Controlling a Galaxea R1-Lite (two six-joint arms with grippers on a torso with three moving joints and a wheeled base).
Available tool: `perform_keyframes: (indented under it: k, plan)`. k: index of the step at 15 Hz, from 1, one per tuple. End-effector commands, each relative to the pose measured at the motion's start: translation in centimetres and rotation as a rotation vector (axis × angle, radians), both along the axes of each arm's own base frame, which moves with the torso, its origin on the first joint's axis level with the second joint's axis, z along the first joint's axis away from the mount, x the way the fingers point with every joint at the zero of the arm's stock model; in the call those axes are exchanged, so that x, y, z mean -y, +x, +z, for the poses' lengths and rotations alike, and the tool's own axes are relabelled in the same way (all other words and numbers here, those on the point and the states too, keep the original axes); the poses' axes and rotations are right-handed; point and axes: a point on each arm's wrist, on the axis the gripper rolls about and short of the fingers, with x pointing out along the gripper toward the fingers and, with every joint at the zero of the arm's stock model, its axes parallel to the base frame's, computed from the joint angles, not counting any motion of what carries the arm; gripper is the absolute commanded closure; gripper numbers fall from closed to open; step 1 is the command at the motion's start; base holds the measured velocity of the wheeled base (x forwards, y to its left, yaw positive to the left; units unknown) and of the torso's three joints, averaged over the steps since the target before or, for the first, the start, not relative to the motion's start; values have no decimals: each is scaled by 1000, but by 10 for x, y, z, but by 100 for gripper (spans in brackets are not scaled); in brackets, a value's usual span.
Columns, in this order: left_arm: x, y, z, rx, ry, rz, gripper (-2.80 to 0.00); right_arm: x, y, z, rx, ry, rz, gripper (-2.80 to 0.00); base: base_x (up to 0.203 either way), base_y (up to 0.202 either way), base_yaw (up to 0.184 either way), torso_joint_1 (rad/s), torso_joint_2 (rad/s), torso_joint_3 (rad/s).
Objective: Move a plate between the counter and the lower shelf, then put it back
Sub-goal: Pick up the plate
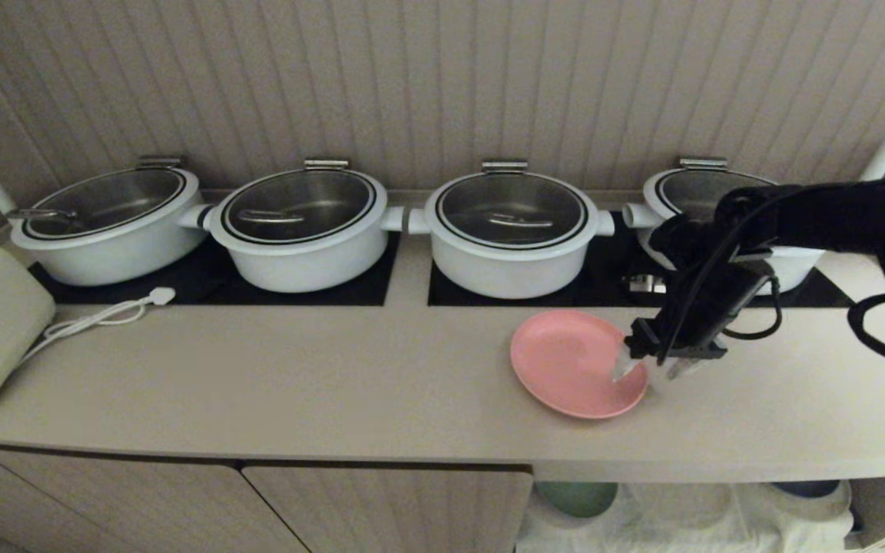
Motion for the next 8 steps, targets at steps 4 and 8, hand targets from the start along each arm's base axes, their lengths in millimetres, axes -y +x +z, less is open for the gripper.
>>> perform_keyframes:
  k: [4,8]
  plan:
    - [0,0,0,1,0,0,0,-8,8,-17,1,-18,9,-280,0,0,0,0,0,0]
    - [0,0,0,1,0,0,0,-11,14,-22,28,-14,6,-280,0,0,0,0,0,0]
